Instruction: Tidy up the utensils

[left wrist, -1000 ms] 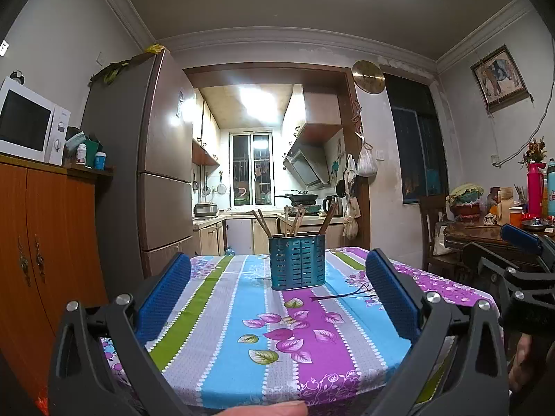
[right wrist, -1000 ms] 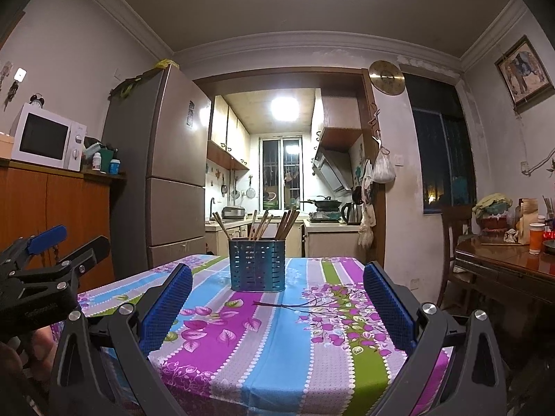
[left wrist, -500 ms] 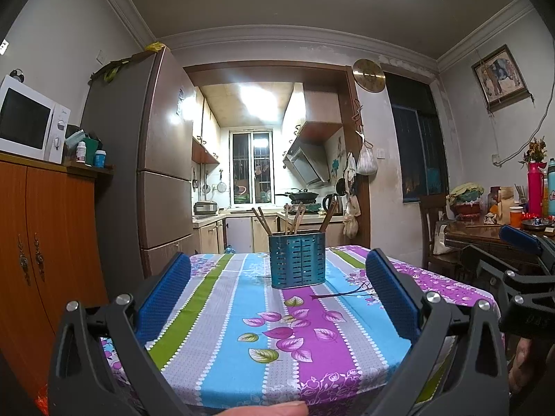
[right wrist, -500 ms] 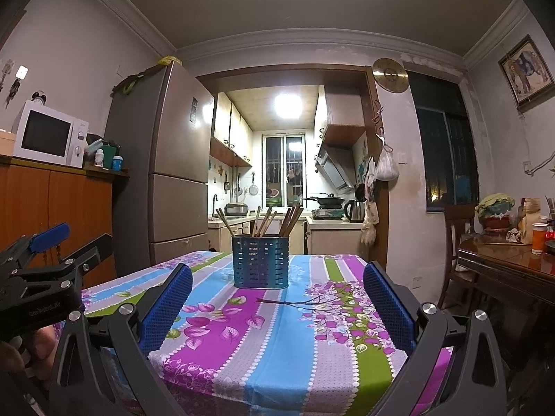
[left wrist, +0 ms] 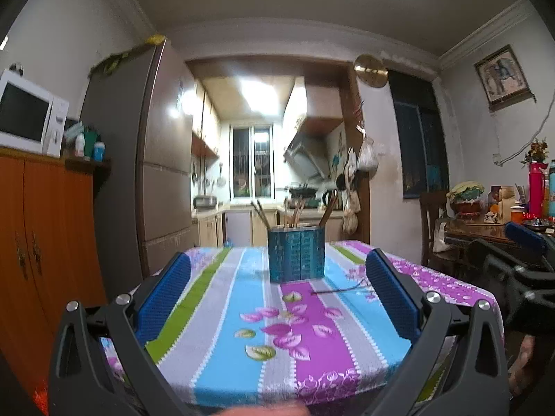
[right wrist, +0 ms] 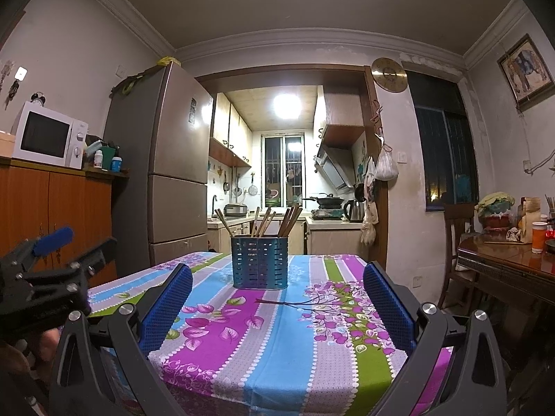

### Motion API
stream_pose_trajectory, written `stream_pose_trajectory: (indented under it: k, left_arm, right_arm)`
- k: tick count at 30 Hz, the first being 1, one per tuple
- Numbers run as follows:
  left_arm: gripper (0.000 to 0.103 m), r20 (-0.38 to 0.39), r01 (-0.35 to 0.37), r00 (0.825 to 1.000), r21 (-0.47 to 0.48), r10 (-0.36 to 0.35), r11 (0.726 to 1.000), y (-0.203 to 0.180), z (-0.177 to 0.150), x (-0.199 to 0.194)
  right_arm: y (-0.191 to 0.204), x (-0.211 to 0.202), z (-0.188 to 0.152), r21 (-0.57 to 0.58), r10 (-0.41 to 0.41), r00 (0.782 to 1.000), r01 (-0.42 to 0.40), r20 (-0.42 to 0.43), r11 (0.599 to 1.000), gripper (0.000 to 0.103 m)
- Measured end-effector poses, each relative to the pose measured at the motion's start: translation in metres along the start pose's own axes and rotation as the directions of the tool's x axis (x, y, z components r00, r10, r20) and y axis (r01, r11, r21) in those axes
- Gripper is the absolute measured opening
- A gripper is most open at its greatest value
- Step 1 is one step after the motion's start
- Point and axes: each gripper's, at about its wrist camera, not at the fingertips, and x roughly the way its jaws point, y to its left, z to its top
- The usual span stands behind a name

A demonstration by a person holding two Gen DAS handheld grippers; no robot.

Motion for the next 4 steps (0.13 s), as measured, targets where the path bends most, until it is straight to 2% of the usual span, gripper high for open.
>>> stream_pose_trajectory:
  k: [4]
  left_arm:
    - [0.097,-0.008,-0.001,1.000,0.005,0.002,1.000,0.0002,0.0009,0.0016]
  right_arm:
    - [-0.0018,0.0020,-0.0001,-0.002,-0.004,1.000,0.004,-0.002,1.000,0.098]
